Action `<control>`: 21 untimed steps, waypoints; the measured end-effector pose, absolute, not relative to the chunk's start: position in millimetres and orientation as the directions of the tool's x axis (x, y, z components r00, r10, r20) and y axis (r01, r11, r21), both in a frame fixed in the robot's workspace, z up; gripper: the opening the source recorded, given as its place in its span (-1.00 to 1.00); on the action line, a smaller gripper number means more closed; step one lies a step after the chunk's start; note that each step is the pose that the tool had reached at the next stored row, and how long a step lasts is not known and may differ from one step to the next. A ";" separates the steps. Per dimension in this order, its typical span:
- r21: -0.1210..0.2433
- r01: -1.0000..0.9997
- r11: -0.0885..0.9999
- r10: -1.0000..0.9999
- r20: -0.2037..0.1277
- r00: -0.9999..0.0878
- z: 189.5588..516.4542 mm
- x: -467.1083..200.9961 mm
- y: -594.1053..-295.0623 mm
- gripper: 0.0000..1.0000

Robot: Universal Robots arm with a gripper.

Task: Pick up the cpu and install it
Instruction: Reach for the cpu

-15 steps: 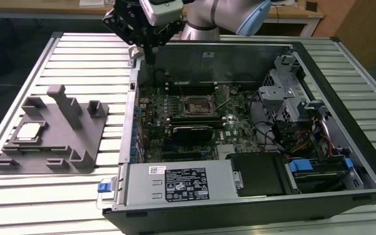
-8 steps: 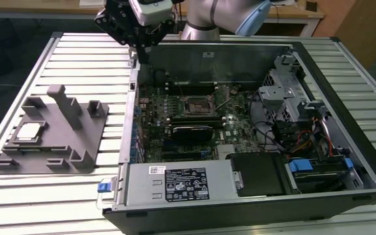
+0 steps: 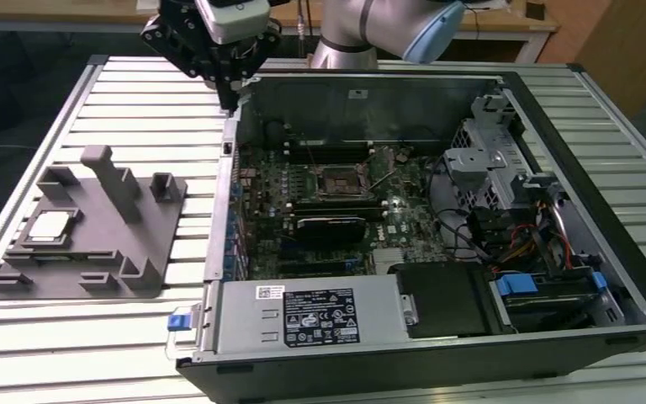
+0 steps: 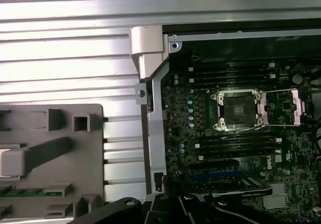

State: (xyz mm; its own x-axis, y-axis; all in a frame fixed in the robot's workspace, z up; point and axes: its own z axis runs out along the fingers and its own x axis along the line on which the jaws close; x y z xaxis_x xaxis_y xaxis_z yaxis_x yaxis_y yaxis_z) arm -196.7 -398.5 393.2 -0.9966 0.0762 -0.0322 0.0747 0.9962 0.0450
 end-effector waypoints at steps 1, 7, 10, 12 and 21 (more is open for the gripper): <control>0.045 0.075 0.996 0.076 -0.032 -0.997 393.3 -198.5 -398.3 -0.79; 0.045 0.075 0.996 0.076 -0.032 -0.997 393.1 -210.7 -397.6 -0.79; 0.045 0.075 0.996 0.076 -0.032 -0.997 393.1 -217.0 -397.3 -0.79; 0.045 0.075 0.996 0.076 -0.032 -0.997 393.1 -220.2 -397.1 -0.79; 0.045 0.075 0.996 0.076 -0.032 -0.997 393.1 -230.8 -396.1 -0.79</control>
State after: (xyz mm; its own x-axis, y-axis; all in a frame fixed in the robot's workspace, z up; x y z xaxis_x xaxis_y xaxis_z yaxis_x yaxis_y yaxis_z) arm -230.8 -396.1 393.1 -0.9966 0.0762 -0.0321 0.0747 0.9962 0.0449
